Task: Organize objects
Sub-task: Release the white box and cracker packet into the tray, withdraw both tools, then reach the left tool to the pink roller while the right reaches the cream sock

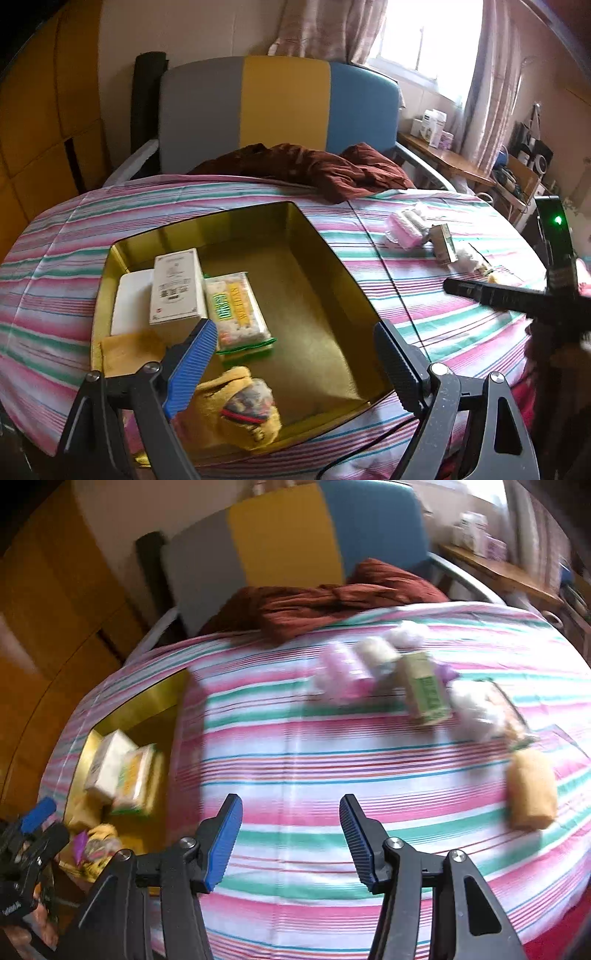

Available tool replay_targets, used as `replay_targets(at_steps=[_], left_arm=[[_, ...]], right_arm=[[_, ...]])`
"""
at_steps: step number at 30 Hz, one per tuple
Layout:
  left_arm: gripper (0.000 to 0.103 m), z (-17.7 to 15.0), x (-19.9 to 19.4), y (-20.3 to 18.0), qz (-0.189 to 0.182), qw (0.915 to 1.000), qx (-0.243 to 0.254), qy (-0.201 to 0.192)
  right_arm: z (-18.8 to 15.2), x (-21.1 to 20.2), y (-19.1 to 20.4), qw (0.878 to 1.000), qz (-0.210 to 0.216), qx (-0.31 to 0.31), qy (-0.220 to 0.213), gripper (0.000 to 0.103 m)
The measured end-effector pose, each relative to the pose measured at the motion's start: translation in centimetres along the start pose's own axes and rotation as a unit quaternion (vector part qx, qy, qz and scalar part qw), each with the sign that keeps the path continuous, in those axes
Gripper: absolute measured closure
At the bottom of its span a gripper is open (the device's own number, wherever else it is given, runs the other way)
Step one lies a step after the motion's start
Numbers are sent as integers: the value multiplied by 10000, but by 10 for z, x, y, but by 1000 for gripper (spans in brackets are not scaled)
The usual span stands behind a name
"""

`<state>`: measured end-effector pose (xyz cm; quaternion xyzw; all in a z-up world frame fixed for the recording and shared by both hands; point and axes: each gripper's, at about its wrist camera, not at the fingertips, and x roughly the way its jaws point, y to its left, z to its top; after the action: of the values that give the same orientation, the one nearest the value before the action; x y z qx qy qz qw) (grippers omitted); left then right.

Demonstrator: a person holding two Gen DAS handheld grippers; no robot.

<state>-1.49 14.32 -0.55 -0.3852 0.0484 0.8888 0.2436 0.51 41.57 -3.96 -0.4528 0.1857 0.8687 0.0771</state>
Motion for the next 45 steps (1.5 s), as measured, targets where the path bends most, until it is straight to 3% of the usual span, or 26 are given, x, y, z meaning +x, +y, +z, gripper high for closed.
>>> replay_targets(at_steps=[7, 13, 20, 28, 32, 36, 41, 45], left_arm=[[14, 7, 9, -16, -145, 9997, 211, 64], [13, 17, 19, -31, -225, 9988, 403, 144], [11, 42, 40, -60, -390, 9954, 841, 248], [11, 74, 85, -98, -544, 9880, 1323, 577], [11, 88, 104, -110, -504, 9855, 1508, 592], [11, 103, 122, -113, -437, 9858, 1482, 656], [11, 113, 144, -117, -328, 9841, 1559, 785], [11, 114, 161, -119, -315, 9828, 1559, 943]], right_arm=[[26, -2, -46, 9989, -357, 299, -109, 48], [42, 5, -63, 9983, -421, 382, -106, 48], [70, 11, -80, 9975, -370, 541, -270, 44], [124, 31, -100, 9959, -37, 792, -443, 44], [143, 59, -98, 9963, 357, 751, -217, 44], [153, 88, -87, 9978, 480, 449, 61, 44], [153, 121, -78, 9979, 414, 15, 492, 44], [147, 138, -80, 9941, 698, -136, 813, 44]])
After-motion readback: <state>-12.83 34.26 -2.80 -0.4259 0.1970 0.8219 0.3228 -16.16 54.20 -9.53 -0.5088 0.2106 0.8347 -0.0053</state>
